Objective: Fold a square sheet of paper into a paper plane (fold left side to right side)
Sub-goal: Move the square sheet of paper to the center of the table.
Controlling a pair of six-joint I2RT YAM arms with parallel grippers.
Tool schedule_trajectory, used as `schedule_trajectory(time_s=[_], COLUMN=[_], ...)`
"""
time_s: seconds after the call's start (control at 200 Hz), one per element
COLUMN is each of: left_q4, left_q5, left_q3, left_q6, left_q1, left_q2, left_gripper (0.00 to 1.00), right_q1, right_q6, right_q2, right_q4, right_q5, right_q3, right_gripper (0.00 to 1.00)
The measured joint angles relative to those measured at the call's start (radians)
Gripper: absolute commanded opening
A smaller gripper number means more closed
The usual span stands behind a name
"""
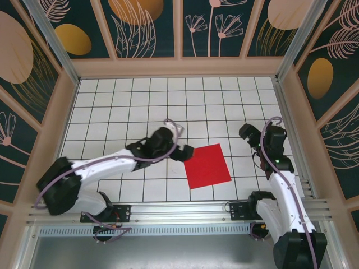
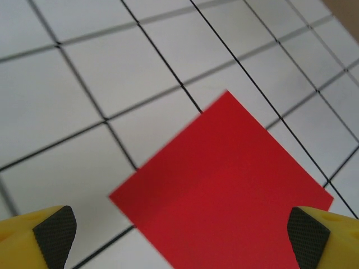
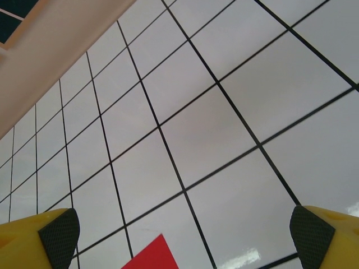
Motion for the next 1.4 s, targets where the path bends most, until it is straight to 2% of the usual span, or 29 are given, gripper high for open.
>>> schedule_trajectory(time_s=[0.115,0.225,0.5,0.741,0.996,1.401], left_q4=[-0.046,-0.08,-0.136,-0.195,-0.2,-0.247], left_q5=[0.004,0.014,0.081,0.077,0.092,0.084], left_q3=[0.152,0.248,0.304,0.346,0.333,0.369], left_q6=[0.004,0.008,0.008,0.012,0.056,0.262], left_q1=[-0.106,-0.161,-0.159,-0.157,-0.098,0.077], left_q2=[0.191,0.315,0.439,0.477,0.478,0.498], left_gripper=[0.98,0.98,0.99,0.99,0.98,0.98], right_q1=[0.0,0.002,0.002,0.003,0.003,0.006], right_q6=[0.003,0.004,0.006,0.005,0.002,0.002], right_q2=[-0.021,-0.028,-0.03,-0.03,-0.03,-0.028], right_q4=[-0.041,-0.065,-0.088,-0.093,-0.093,-0.089], right_q5=[0.001,0.002,0.002,0.003,0.003,-0.033], right_q3=[-0.001,-0.002,-0.002,-0.002,-0.002,-0.024], right_gripper=[0.99,0.99,0.99,0.99,0.99,0.99])
